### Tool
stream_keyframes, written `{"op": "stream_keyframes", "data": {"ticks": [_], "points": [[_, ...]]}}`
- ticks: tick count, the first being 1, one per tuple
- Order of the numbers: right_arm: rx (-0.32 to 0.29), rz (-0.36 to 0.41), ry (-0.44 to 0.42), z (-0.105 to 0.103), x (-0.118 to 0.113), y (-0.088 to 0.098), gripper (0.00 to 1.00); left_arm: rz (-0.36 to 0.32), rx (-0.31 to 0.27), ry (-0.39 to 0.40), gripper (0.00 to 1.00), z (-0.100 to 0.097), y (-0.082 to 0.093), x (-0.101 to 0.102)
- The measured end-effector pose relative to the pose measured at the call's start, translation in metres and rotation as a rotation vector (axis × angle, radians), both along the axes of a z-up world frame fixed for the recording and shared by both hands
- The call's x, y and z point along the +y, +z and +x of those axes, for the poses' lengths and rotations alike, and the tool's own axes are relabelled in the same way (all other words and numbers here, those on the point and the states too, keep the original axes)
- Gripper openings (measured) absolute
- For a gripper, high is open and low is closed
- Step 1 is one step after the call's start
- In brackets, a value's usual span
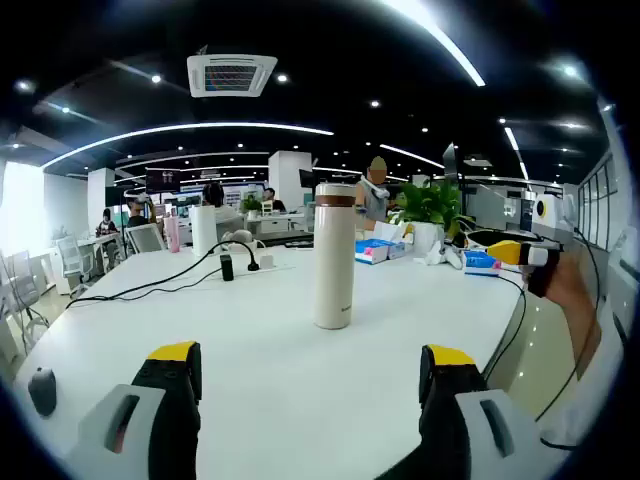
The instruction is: Grasp the water cup twist off the cup lid place the cup lid on the table
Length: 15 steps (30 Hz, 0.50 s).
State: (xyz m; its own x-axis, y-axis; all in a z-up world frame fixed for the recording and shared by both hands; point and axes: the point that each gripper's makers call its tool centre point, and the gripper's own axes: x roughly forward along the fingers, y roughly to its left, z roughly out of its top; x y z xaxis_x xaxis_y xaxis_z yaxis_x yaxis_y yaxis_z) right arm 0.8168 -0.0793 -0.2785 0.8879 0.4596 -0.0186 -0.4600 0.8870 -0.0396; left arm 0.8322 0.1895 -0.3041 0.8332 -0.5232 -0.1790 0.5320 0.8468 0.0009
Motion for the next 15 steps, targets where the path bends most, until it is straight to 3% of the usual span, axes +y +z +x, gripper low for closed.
{"op": "stream_keyframes", "data": {"ticks": [2,6,15], "points": [[-0.006,-0.010,0.025,-0.003,0.007,0.001,0.76,-0.013,-0.003,-0.036,0.89,-0.004,0.003,-0.004],[-0.044,0.118,0.085,-0.010,0.012,0.021,0.77,-0.017,-0.018,-0.050,0.89,-0.005,0.009,-0.004],[-0.059,0.106,0.066,-0.012,0.000,0.023,0.78,-0.027,-0.041,-0.093,0.89,0.002,0.013,-0.024]]}}
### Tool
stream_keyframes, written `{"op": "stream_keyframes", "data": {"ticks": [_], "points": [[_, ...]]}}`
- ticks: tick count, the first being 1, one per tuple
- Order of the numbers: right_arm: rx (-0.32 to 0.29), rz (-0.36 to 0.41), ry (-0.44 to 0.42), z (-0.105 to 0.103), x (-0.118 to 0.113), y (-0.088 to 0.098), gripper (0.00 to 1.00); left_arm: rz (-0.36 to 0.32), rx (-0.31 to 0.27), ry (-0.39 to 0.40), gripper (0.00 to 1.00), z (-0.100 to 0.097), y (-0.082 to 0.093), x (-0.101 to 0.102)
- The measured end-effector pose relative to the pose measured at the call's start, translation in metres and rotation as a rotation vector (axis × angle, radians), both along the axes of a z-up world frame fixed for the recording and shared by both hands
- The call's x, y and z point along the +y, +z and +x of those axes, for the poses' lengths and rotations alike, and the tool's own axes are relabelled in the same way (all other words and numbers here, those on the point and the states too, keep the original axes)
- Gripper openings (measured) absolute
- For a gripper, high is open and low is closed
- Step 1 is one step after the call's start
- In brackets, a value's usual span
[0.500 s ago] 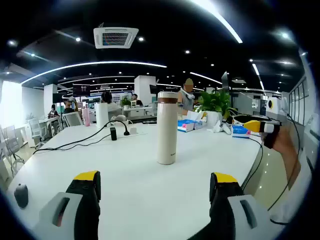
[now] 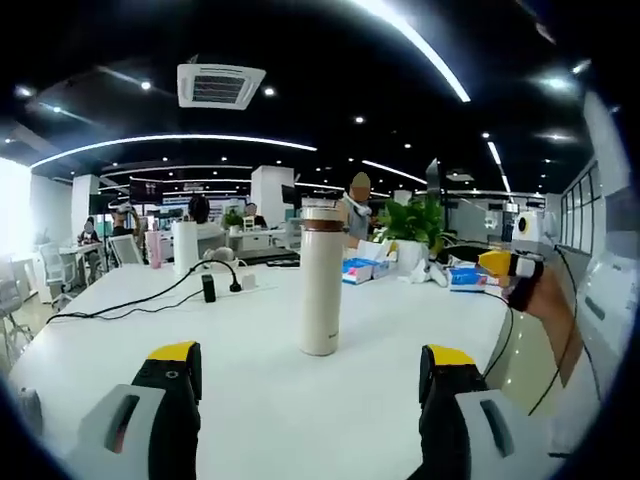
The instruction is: Grasp the water cup twist off the cup lid place the cup lid on the table
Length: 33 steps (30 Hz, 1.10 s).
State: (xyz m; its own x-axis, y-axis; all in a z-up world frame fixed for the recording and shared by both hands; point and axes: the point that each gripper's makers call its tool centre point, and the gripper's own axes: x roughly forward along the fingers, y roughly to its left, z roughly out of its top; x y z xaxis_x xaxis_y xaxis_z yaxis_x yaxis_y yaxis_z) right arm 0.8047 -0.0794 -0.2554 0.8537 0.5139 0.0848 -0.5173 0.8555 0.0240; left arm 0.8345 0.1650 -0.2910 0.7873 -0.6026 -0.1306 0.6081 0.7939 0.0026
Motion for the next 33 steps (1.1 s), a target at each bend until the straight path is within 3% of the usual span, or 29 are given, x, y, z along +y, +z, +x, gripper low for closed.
{"op": "stream_keyframes", "data": {"ticks": [5,18,33], "points": [[0.011,-0.063,0.003,-0.006,0.003,-0.010,0.77,0.013,-0.005,-0.030,0.89,-0.003,0.002,-0.007],[0.030,-0.078,-0.013,0.002,0.002,-0.014,0.78,-0.001,0.011,-0.016,0.89,0.000,-0.005,0.002],[0.039,-0.078,-0.004,0.004,0.003,-0.017,0.78,-0.005,0.012,-0.050,0.89,0.003,-0.014,-0.012]]}}
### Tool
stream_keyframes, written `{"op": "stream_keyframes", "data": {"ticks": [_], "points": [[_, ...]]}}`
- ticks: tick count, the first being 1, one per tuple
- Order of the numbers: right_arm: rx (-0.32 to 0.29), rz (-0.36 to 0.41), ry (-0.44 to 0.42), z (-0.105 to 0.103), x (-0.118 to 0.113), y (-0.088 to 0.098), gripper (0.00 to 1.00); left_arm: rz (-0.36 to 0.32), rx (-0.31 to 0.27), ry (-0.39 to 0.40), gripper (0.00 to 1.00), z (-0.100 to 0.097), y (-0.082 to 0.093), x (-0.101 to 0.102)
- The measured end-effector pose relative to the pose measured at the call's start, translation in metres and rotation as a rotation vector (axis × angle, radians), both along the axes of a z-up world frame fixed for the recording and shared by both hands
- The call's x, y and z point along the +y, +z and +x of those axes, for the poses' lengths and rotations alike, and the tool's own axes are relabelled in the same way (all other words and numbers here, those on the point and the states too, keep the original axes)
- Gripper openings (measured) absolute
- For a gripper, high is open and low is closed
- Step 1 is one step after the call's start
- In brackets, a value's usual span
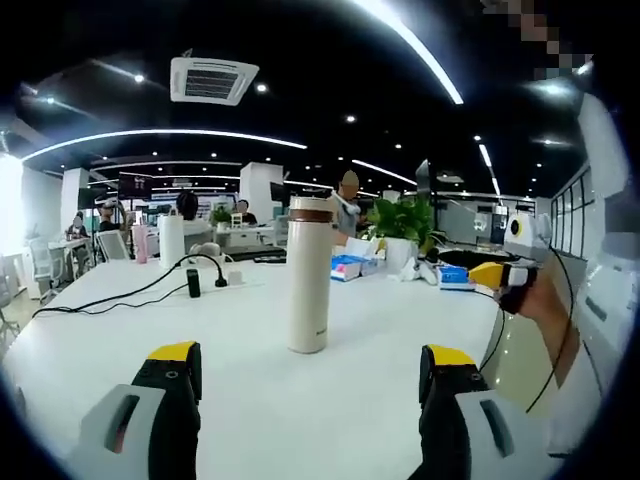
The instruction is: Grasp the water cup twist off the cup lid place the cup lid on the table
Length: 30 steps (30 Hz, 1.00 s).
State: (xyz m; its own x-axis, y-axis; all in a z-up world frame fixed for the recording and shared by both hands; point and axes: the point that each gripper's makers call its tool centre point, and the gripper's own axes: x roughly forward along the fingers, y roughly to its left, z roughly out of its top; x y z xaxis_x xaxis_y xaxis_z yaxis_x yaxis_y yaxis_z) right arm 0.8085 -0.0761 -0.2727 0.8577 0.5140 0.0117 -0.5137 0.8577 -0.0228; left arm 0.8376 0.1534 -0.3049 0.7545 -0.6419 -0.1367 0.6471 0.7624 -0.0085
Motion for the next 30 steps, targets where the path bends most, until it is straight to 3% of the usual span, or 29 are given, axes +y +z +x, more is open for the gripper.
{"op": "stream_keyframes", "data": {"ticks": [13,21,30], "points": [[0.021,-0.001,0.003,0.004,0.000,-0.008,0.77,0.017,-0.013,-0.038,0.89,0.018,-0.005,-0.016],[0.029,-0.016,0.007,0.008,0.003,-0.010,0.77,0.068,-0.012,-0.052,0.89,0.028,-0.017,-0.023],[0.029,-0.026,0.015,0.012,0.010,-0.008,0.78,0.079,-0.019,-0.107,0.89,0.049,-0.024,-0.041]]}}
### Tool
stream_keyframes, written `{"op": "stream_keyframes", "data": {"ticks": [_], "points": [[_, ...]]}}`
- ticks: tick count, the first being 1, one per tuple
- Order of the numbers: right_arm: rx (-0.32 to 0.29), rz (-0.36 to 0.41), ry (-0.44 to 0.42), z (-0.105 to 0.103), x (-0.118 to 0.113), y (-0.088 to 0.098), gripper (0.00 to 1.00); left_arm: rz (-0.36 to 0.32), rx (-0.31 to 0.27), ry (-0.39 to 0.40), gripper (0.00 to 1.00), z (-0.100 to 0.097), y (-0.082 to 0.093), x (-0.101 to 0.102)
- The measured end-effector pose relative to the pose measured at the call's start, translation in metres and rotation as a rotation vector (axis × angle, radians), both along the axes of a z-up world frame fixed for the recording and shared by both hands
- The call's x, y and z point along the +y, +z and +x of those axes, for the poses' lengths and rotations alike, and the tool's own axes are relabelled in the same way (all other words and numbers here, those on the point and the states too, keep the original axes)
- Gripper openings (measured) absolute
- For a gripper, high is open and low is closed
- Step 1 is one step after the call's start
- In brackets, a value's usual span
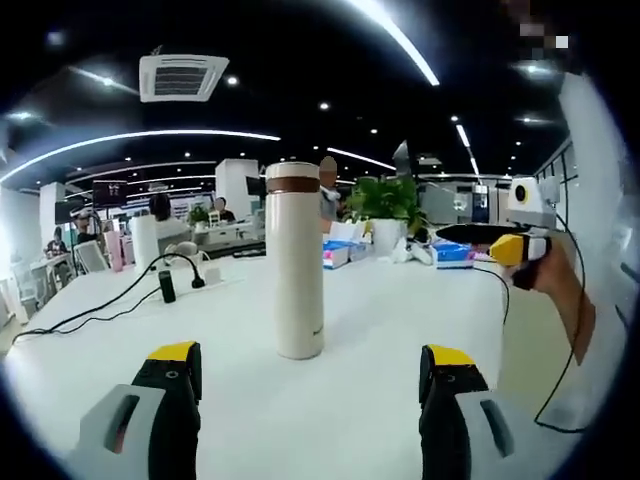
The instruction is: Grasp the water cup twist off the cup lid place the cup lid on the table
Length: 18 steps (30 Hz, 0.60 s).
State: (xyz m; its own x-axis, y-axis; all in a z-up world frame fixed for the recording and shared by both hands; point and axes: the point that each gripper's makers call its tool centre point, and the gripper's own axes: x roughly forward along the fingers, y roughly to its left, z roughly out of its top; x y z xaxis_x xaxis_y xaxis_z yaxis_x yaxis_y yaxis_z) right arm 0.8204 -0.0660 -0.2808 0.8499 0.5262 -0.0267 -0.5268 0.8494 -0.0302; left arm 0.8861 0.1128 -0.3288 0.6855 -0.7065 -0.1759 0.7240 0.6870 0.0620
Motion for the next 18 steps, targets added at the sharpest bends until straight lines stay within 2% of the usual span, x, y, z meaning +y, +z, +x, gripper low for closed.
{"op": "stream_keyframes", "data": {"ticks": [6,11,14,18], "points": [[0.006,-0.003,0.001,0.003,0.003,-0.001,0.77,0.010,-0.007,-0.010,0.89,0.009,-0.006,-0.003],[0.005,-0.005,0.008,0.006,0.008,0.000,0.77,0.047,0.002,-0.031,0.89,0.024,-0.022,-0.008],[0.009,-0.003,0.013,0.007,0.010,-0.001,0.77,0.034,0.028,-0.053,0.89,0.032,-0.028,-0.011],[0.022,0.016,0.003,0.009,0.007,-0.006,0.78,0.023,0.023,-0.063,0.89,0.038,-0.026,-0.015]]}}
